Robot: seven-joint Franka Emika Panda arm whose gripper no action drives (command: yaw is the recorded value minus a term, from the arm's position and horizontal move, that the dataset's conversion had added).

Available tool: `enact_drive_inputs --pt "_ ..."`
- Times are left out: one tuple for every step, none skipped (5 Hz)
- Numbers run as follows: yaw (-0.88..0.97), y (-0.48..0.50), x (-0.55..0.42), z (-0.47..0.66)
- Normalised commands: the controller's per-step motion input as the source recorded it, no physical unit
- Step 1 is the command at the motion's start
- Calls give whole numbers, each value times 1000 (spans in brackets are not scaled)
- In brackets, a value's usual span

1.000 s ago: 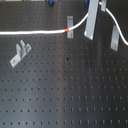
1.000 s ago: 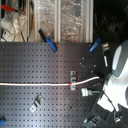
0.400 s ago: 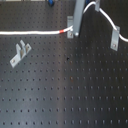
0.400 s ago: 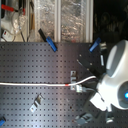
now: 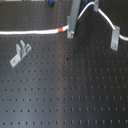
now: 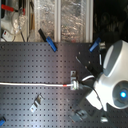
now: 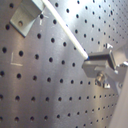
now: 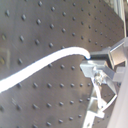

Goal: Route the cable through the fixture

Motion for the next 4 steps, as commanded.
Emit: enact_drive_inputs --pt "0 11 -13 0" --pt "0 -24 17 71" --pt "0 -237 254 433" --pt "34 -382 405 237"
